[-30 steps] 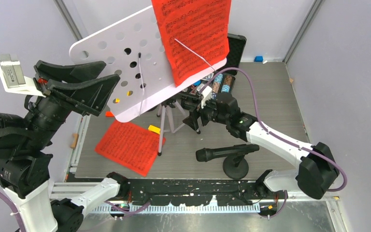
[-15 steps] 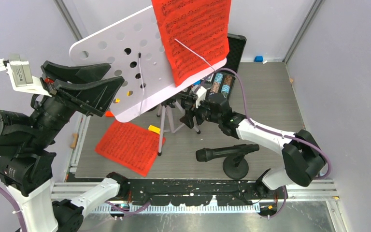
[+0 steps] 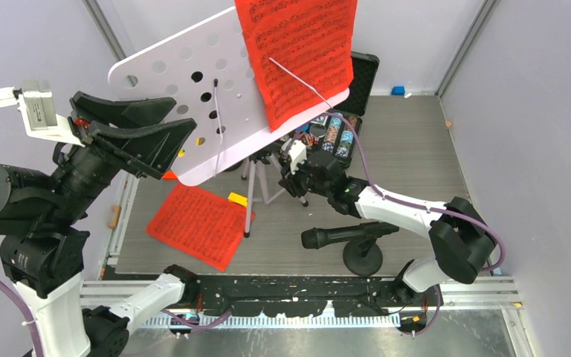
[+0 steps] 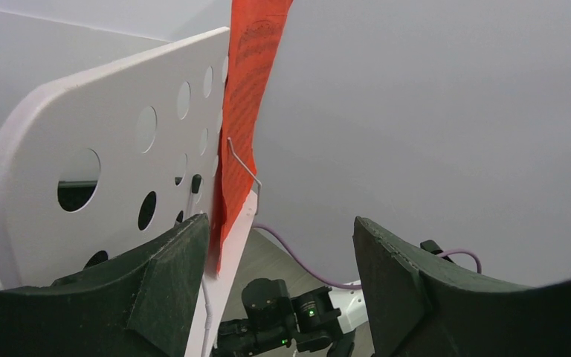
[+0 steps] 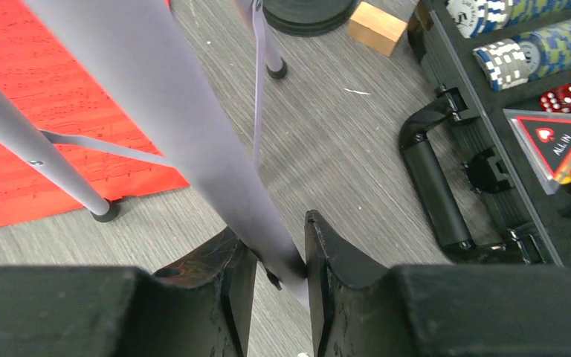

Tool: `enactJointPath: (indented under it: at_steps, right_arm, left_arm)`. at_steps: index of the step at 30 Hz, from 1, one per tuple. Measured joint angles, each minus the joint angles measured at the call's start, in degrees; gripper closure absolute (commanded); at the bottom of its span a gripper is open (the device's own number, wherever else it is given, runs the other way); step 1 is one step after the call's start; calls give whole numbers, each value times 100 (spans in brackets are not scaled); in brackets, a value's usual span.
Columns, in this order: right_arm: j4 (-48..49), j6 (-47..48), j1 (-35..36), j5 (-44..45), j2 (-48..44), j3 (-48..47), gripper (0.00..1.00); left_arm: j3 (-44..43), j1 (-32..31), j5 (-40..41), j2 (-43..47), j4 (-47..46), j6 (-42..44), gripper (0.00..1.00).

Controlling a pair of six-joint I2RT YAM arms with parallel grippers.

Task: Pack up the instrument practice props
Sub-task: Adjust the music stand at the center of the board.

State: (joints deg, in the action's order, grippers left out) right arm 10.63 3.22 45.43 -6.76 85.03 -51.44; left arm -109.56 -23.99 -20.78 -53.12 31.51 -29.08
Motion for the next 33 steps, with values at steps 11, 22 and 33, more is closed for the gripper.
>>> enactJointPath:
  at_steps: [11, 22, 33]
  right_arm:
    - [-463, 208, 313, 916, -39, -190, 91]
    - [-1228, 146, 334, 1364, -369, -219, 95]
    - [-1808, 164, 337, 1611, -391, -516, 97]
  left_arm:
    - [105, 0, -149, -173, -109, -55, 28]
    - [221, 0, -295, -306, -225, -111, 28]
    - [343, 0, -356, -350, -278, -203, 28]
